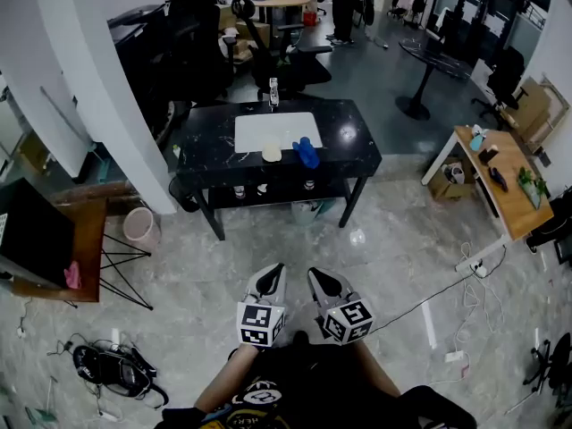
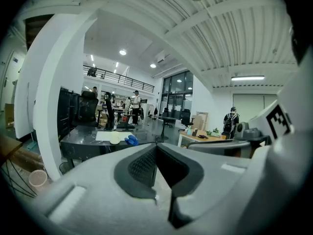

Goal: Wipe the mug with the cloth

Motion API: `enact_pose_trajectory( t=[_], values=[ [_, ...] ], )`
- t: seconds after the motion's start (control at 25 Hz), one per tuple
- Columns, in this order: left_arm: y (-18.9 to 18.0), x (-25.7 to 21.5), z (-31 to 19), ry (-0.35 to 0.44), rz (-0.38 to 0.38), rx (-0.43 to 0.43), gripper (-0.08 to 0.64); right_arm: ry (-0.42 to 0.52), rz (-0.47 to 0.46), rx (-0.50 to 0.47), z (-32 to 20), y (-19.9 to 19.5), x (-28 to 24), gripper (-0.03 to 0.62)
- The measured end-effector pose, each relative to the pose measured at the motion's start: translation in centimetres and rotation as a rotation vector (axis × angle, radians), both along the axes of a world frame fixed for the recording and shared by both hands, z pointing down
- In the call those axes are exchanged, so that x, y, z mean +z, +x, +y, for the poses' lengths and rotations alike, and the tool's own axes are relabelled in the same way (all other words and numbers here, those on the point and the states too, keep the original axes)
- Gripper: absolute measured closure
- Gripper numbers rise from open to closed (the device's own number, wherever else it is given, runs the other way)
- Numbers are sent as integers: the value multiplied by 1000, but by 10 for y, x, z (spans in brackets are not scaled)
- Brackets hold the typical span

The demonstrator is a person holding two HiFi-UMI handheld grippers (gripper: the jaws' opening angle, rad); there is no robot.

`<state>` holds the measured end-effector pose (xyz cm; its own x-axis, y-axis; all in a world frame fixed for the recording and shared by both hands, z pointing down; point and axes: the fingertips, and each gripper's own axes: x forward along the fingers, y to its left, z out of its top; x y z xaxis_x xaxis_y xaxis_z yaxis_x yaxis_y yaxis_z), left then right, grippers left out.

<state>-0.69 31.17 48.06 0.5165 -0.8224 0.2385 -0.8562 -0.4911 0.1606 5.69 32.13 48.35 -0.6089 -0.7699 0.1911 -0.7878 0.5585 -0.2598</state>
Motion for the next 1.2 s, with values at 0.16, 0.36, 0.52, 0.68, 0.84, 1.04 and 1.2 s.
enact_pose_trajectory(
  t=[0.16, 0.36, 0.52, 0.68, 0.84, 1.04, 1.2],
  values=[
    [7, 1, -3, -5, 8, -1, 557, -25, 23, 58, -5, 15, 8, 591],
    [27, 6, -6, -27, 19, 7, 555, -93, 1, 98, -4, 46, 20, 591],
    [47, 16, -5, -37, -3, 20, 555, -129, -3, 83, -3, 64, 32, 591],
    [58, 26, -13, -56, -10, 1, 557, -165, 5, 54, -11, 78, 49, 591],
    [63, 37, -21, -90, -18, 6, 557, -218, -10, 42, -24, 77, 66, 591],
    [56, 42, -68, -86, -26, 18, 557, -219, -4, 15, -73, 59, 68, 591],
    [27, 36, -119, -69, -20, -9, 557, -207, -4, -15, -128, 34, 61, 591]
  ],
)
